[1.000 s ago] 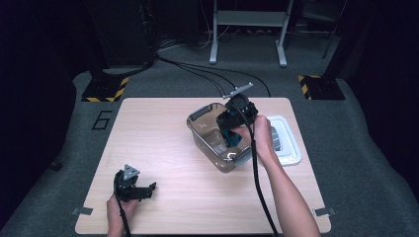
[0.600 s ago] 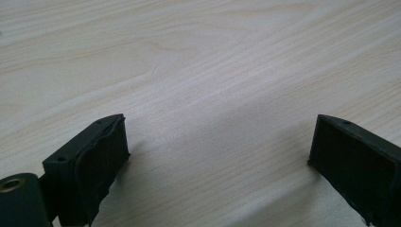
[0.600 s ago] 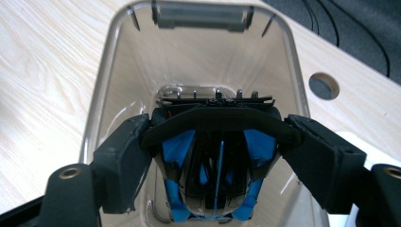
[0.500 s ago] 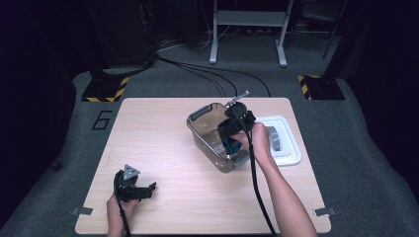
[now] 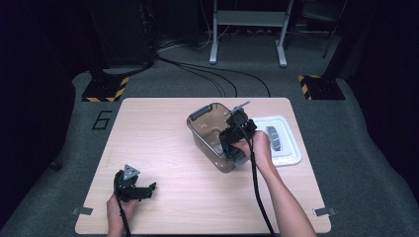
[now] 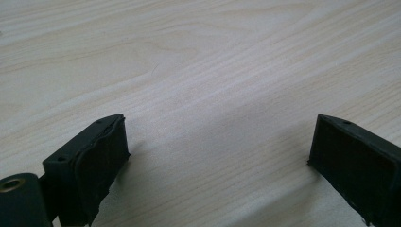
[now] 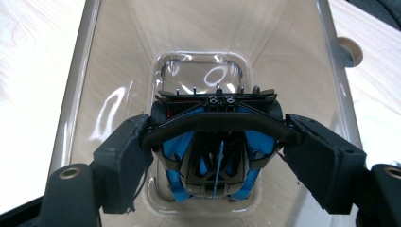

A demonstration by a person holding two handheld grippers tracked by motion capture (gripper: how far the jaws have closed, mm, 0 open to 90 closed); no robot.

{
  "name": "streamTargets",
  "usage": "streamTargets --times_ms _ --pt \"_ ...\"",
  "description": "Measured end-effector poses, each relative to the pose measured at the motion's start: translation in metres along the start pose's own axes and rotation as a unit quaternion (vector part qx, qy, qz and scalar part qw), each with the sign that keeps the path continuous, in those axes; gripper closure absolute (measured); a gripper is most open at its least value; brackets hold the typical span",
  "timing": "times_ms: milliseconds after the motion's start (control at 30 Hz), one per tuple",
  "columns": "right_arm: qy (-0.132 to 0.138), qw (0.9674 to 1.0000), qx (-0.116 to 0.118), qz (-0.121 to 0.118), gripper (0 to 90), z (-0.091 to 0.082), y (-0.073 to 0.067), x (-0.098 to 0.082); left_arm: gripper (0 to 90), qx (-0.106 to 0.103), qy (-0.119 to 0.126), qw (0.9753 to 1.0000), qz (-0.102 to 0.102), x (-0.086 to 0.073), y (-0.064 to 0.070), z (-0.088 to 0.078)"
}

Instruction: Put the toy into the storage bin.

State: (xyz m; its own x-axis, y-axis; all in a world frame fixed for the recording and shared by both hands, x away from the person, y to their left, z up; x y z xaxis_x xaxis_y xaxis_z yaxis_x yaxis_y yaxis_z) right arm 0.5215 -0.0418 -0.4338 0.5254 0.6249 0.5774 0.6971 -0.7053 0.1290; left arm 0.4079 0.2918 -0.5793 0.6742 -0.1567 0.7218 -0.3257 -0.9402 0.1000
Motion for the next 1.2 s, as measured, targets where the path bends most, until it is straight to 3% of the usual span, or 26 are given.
streamTargets --times_ms 367,1200 --pt "-0.022 0.9997 0.002 0.011 23.8 0.0 0.003 -0.019 5.0 0.001 -0.001 1.0 0.0 0.0 0.0 0.0" --pt "-0.098 0.9951 0.009 0.013 23.7 -0.01 0.003 -0.024 5.1 0.001 -0.001 1.0 0.001 0.0 0.0 0.0"
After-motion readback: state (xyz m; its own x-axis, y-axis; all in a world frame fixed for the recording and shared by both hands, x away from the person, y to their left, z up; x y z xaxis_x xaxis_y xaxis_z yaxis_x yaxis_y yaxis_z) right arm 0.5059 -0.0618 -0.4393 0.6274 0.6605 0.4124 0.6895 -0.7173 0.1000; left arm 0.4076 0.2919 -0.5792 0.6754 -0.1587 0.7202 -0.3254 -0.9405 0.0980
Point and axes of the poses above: each handheld gripper's, and its own axes: z roughly forward along the jaws, x roughly out of its top, y roughly to its right, the point moved 7 cm from there along z, roughly forward along the jaws, and after that the axes turned 8 degrees about -z, right-handed, at the moved point
